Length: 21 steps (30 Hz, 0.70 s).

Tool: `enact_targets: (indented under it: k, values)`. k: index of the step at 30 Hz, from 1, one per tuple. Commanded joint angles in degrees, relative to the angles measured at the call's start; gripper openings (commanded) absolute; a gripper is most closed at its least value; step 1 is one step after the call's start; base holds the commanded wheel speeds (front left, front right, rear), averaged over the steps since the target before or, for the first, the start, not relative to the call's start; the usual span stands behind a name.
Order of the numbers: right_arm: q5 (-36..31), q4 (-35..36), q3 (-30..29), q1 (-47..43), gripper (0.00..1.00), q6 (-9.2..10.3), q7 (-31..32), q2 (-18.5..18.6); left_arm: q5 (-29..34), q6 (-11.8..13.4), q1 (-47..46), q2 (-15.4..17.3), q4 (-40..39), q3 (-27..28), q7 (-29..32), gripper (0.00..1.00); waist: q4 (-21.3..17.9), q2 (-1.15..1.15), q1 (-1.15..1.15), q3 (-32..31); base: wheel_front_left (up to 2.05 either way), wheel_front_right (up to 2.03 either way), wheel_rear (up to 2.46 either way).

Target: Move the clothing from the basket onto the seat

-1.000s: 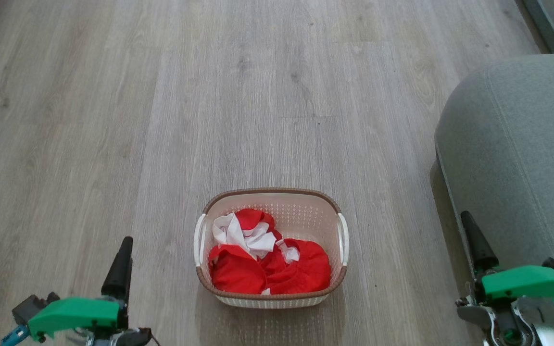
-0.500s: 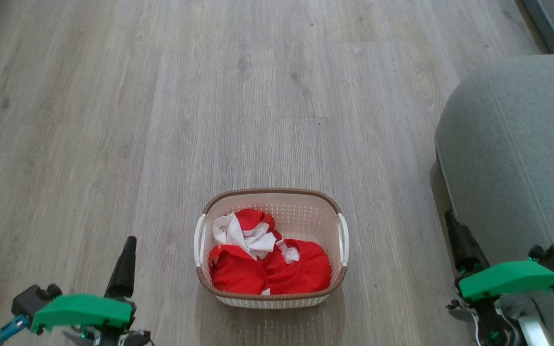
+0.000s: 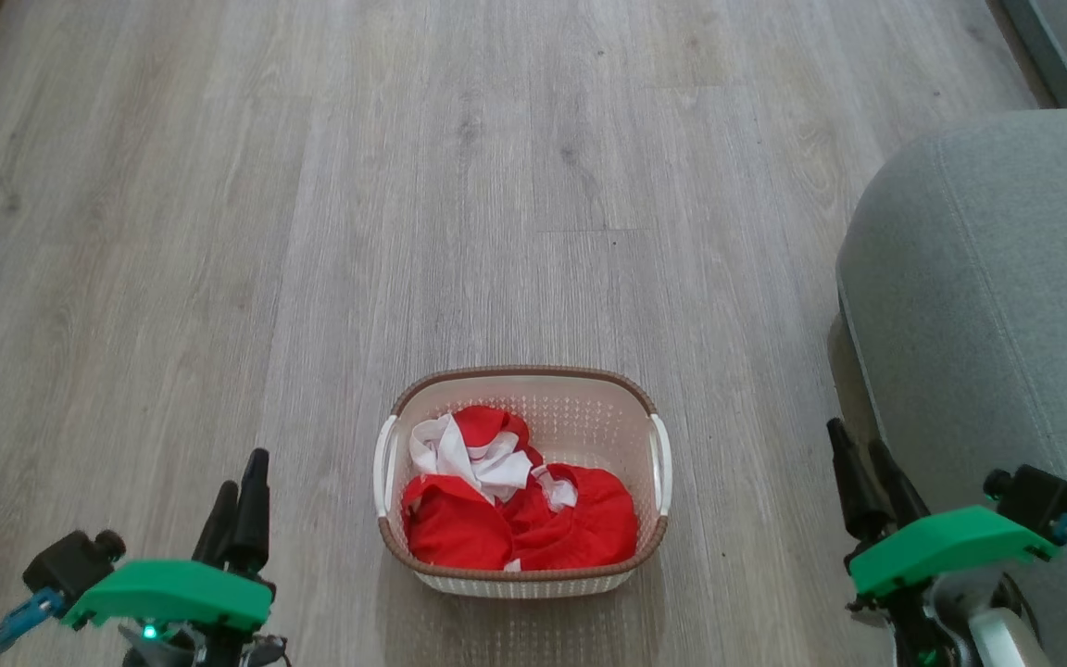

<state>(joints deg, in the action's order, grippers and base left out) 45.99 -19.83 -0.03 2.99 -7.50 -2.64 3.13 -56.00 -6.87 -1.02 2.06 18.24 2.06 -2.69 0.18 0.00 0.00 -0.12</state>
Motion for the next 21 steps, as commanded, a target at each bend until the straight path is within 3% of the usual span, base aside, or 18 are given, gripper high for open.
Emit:
enact_targets:
  k: [1, 21]
  values:
    - [-2.3, 1.3, 1.1, 3.4, 1.0, 0.0, -0.9, 1.0, 2.4, -0.2, -3.0, 0.5, -2.3, 0.6, -1.0, 1.0, 0.0, 0.0, 0.0, 0.0, 0.0, 0.0, 0.0]
    - [-12.8, -2.0, 4.1, 4.2, 1.0, 0.01, -4.3, 1.6, 15.9, -0.4, -3.1, 0.6, -2.8, 0.2, -4.3, 1.0, 0.1, 0.0, 0.0, -0.3, 0.0, 0.0, 0.0]
